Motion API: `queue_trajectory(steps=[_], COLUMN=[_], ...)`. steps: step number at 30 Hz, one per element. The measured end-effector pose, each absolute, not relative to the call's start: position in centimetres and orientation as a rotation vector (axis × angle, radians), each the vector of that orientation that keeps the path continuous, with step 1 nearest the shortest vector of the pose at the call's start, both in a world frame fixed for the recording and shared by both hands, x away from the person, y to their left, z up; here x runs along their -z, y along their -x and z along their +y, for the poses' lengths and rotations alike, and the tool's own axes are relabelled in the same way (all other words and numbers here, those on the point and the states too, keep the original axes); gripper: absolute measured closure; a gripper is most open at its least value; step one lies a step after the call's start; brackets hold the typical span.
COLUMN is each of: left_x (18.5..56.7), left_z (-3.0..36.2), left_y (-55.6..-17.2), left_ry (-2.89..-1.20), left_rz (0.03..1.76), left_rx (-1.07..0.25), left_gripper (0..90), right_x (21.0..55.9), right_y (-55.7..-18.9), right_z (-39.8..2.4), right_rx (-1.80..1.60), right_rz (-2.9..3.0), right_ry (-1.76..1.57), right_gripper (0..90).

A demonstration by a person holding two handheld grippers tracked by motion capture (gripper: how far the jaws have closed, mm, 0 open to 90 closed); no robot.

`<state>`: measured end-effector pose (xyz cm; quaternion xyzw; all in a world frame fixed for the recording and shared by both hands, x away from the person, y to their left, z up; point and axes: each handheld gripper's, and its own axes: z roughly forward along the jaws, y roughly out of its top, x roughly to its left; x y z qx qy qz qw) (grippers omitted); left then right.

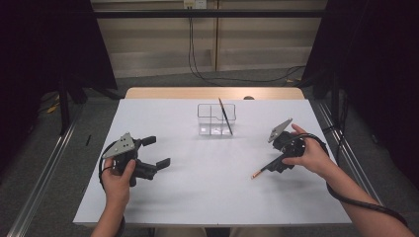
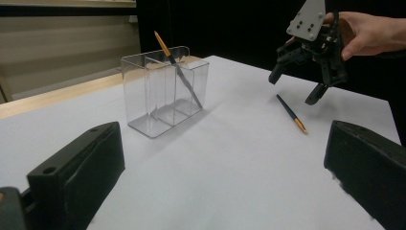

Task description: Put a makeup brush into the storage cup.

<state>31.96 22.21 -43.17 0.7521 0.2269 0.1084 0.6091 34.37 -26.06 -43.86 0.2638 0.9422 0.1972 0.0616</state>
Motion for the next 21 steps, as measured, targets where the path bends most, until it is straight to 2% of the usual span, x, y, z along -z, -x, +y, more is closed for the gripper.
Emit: queue_trajectory(steps=[21], left_x=[43.2], left_z=[22.2], left_y=[-32.0], left_ry=[-1.737], left_rz=[0.526], left_rx=[-0.250], left_gripper=[0.1], right_x=[43.9], right_y=[-34.7], right_z=[-24.7], right_rx=[-0.446], right_rz=[2.924], right_ry=[-0.638], right_gripper=[5.2])
